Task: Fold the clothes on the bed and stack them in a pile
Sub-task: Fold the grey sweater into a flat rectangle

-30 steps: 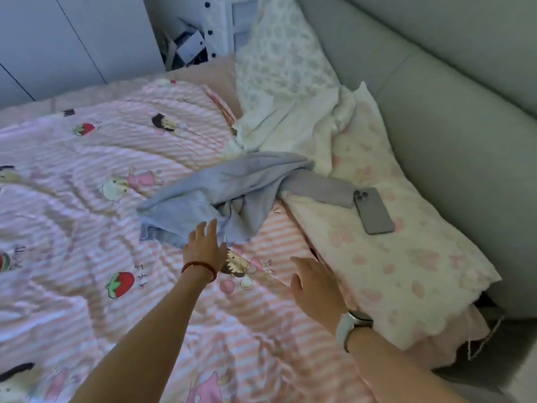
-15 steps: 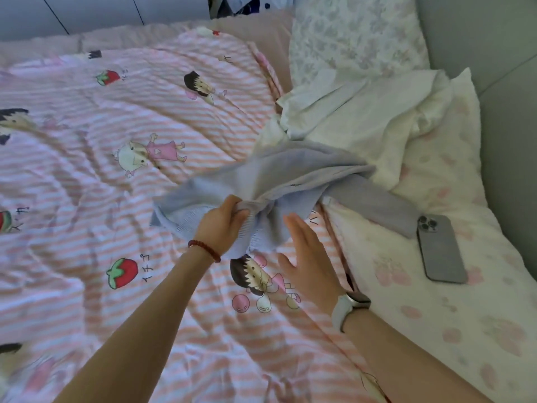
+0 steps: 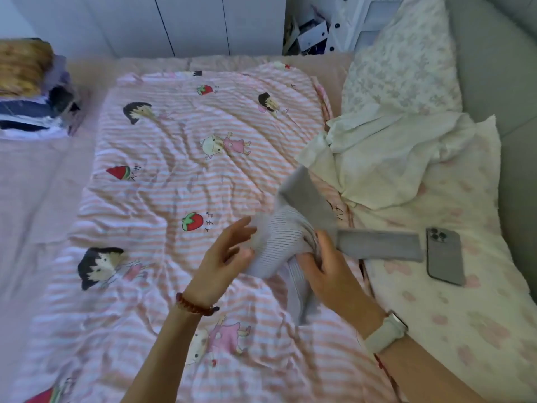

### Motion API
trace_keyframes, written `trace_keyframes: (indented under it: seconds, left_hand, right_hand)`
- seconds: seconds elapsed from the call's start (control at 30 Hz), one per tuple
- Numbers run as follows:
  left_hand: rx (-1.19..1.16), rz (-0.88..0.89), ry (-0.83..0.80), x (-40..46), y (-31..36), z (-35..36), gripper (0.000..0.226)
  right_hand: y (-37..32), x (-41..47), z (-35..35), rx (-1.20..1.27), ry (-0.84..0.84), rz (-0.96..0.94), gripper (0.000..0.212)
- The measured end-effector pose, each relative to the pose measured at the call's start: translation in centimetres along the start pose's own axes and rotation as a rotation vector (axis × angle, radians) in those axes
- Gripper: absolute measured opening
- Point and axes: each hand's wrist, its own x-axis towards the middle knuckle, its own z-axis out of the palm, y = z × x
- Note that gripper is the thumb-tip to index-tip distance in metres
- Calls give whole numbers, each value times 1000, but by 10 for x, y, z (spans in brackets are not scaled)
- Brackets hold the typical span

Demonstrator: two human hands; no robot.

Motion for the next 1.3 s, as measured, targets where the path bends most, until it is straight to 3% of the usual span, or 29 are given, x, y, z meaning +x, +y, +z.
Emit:
trace_keyframes:
  seconds: [0.13,0.27,0.33,0.4,0.57,0.7,0.87,1.0,1.2,1.3]
  left_hand:
    - [211,-58,-75,-59,-4,16,53]
    - [177,103,111,-108,32,22,9]
    - [106,187,220,-127,64,13,23]
    - [100,289,242,-145,103,5,3]
    - [234,522,304,-187,191,-21,7]
    - [366,536,358,-183,219,-56,23]
    - [593,271,406,-91,179,-94,9]
    - [589,-104,365,-43,104,-117,56]
    - [462,-442,357,-77,-56,-103,55]
    - [302,-664,463,-106,-119,-92,66]
  right_hand:
    - [-40,-47,-16,26,36,-53,19]
    - [-89,-85,-40,27,148,-183,11]
    - [-116,-95,-53,83,246,-221,16]
    - [-144,-104,-66,114,296,-258,27]
    - [-218,-119,-81,203,224,-392,18]
    - [-240,-97,-77,180,147,-325,15]
    - [-192,-9,-35,-25,137,-112,21]
    - [-117,41,-3,-276,52,174,43]
    - [-2,12,65,-385,-140,306,45]
    - [47,-22,99,-462,-281,410,47]
